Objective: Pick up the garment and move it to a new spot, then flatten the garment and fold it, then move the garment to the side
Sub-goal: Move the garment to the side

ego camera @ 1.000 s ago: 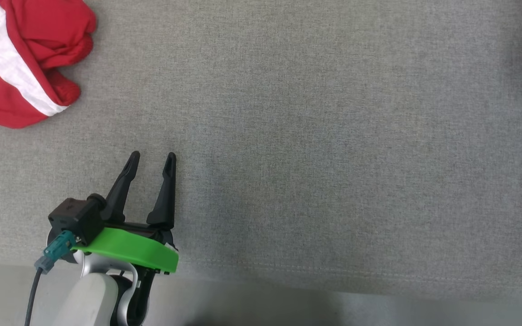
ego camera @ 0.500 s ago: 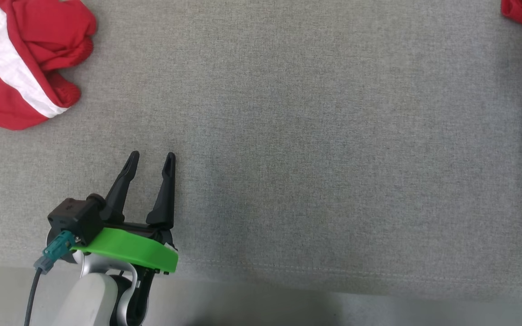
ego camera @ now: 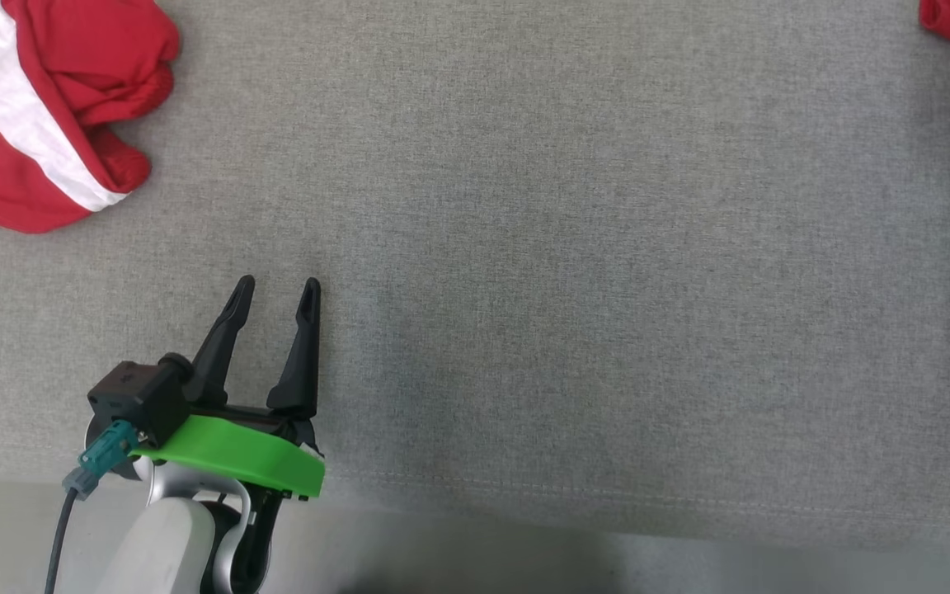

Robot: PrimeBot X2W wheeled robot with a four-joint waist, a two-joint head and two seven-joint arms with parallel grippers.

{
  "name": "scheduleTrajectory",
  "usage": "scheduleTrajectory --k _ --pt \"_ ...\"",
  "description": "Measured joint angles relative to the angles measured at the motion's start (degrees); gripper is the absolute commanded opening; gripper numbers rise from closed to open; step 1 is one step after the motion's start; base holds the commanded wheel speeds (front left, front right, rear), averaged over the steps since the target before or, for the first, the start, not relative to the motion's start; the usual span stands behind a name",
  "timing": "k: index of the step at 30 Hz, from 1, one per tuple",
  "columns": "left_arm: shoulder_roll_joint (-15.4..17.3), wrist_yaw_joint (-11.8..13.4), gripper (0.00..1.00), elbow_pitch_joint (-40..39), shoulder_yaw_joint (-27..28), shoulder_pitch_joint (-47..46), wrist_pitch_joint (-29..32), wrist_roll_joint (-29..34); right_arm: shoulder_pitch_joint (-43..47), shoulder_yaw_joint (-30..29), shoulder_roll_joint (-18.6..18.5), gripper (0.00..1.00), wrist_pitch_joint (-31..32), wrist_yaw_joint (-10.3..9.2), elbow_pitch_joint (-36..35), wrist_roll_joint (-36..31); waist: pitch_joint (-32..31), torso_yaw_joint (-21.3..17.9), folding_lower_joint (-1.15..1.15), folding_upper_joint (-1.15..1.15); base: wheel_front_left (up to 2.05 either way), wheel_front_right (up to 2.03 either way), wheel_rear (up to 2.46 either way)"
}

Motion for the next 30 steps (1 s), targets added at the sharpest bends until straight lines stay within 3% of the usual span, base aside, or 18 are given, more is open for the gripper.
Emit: scheduleTrajectory --k 15,30 --pt "0.34 -0.05 1.0 -0.13 -0.94 0.0 0.26 0.0 -3.68 -1.18 0.2 0.0 -1.44 -2.97 1.46 -0.08 0.54 1.01 0.0 0.0 0.0 0.0 0.0" --pt "-0.31 -0.66 1.0 0.63 -3.83 0.01 0.83 0.47 -6.05 -2.02 -0.58 0.0 -0.62 -4.15 6.05 -0.77 -0.05 4.39 0.0 0.0 0.0 0.0 0.0"
